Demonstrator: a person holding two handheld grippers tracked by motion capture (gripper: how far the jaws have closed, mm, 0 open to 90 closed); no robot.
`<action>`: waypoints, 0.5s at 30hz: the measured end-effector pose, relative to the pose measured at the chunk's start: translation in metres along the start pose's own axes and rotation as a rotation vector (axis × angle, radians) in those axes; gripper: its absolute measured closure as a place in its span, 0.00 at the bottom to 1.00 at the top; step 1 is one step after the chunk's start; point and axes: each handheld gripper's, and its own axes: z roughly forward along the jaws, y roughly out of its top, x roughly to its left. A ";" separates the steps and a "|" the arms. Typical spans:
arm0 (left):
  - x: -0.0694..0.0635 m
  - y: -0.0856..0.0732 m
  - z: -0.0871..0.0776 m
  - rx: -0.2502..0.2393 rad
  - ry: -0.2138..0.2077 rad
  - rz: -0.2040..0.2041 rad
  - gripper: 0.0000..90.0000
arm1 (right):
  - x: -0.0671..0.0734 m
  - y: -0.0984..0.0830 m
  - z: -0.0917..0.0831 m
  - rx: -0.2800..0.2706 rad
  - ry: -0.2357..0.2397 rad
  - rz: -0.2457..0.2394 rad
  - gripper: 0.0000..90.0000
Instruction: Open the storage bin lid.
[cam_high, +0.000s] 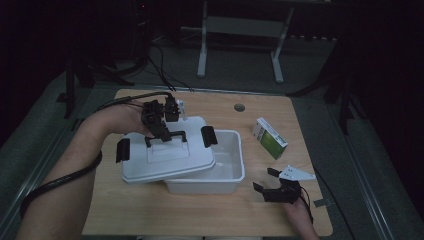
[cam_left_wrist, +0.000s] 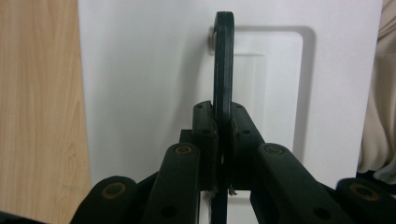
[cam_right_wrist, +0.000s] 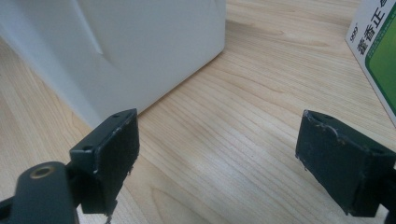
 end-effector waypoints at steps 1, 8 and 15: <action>0.000 -0.003 -0.001 -0.003 0.002 -0.006 0.93 | 0.000 0.000 0.000 -0.001 0.000 0.000 0.15; 0.003 -0.027 -0.004 -0.006 0.009 -0.056 0.93 | 0.001 0.000 0.000 0.001 0.000 0.002 0.15; 0.004 -0.051 -0.001 -0.012 0.011 -0.099 0.93 | 0.000 0.000 0.001 0.003 -0.002 0.000 0.15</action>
